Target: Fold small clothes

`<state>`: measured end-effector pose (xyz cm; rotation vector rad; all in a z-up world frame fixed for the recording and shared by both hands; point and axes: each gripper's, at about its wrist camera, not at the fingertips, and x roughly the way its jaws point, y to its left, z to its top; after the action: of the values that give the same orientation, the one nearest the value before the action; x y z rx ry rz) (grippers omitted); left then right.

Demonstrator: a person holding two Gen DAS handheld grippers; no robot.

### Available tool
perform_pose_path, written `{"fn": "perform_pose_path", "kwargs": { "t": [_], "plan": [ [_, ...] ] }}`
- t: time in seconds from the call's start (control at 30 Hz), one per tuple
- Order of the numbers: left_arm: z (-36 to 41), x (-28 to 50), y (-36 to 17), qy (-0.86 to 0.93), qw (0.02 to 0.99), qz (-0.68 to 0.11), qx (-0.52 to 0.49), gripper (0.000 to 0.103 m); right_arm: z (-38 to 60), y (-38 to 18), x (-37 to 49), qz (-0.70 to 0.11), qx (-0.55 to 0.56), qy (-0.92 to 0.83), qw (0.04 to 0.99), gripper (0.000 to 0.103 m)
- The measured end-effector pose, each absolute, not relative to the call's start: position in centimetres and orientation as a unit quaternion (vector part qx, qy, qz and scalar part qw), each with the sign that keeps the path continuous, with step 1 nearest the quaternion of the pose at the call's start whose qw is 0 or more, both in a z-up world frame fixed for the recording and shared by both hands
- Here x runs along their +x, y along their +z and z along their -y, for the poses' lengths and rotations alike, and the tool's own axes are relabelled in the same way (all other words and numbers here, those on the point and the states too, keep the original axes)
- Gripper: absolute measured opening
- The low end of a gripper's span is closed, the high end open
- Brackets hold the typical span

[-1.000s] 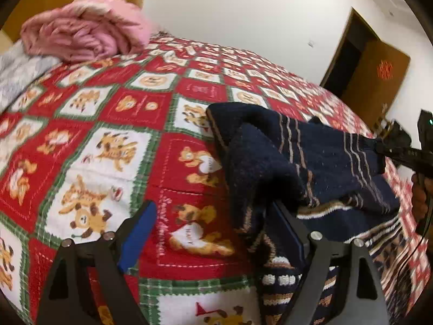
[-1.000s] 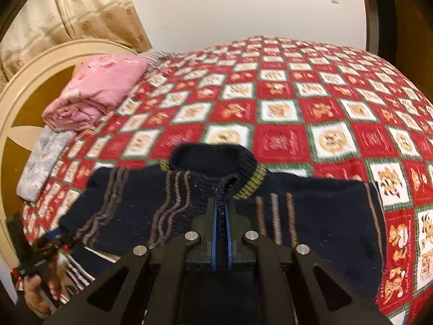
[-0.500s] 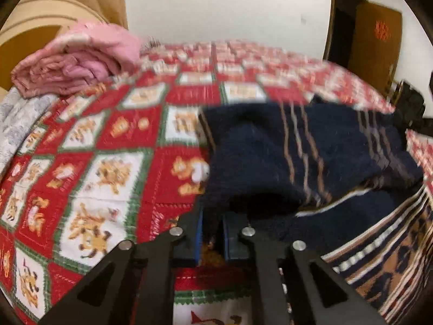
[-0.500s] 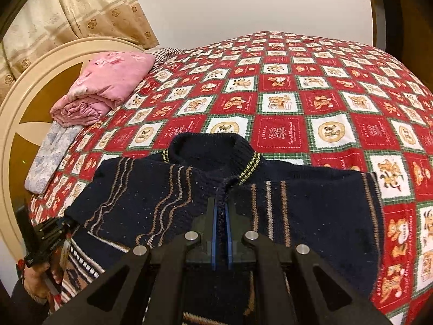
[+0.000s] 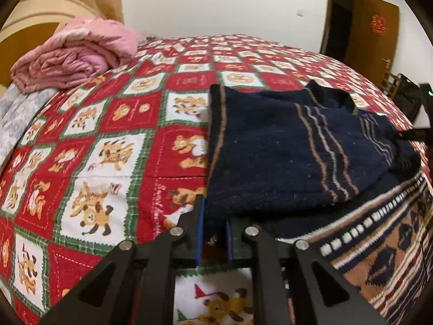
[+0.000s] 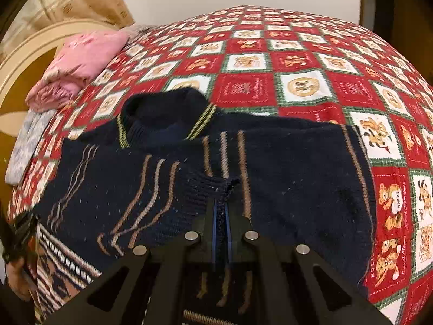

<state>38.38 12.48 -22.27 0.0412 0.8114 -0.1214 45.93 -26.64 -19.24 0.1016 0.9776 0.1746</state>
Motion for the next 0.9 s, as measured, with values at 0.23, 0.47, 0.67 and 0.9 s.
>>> {"fn": "perform_pose_path", "kwargs": {
  "t": [0.23, 0.47, 0.67, 0.9],
  "plan": [
    [-10.3, 37.7, -22.1, -0.059, 0.920, -0.378, 0.084, 0.018, 26.4, -17.5, 46.2, -0.441, 0.032, 0.064, 0.895, 0.005],
    [-10.0, 37.2, -21.8, -0.082, 0.923, -0.366, 0.086, 0.045, 28.4, -19.8, 46.9, -0.462, 0.059, 0.073, 0.882, 0.005],
    [-9.4, 37.5, -22.2, -0.087, 0.915, -0.382, 0.100, 0.045, 28.2, -20.4, 47.5, -0.465, 0.040, 0.055, 0.882, 0.005],
    [-11.2, 35.1, -20.2, -0.096, 0.923, -0.367, 0.061, 0.055, 28.7, -20.5, 47.5, -0.468, -0.003, 0.022, 0.883, 0.005]
  ]
}}
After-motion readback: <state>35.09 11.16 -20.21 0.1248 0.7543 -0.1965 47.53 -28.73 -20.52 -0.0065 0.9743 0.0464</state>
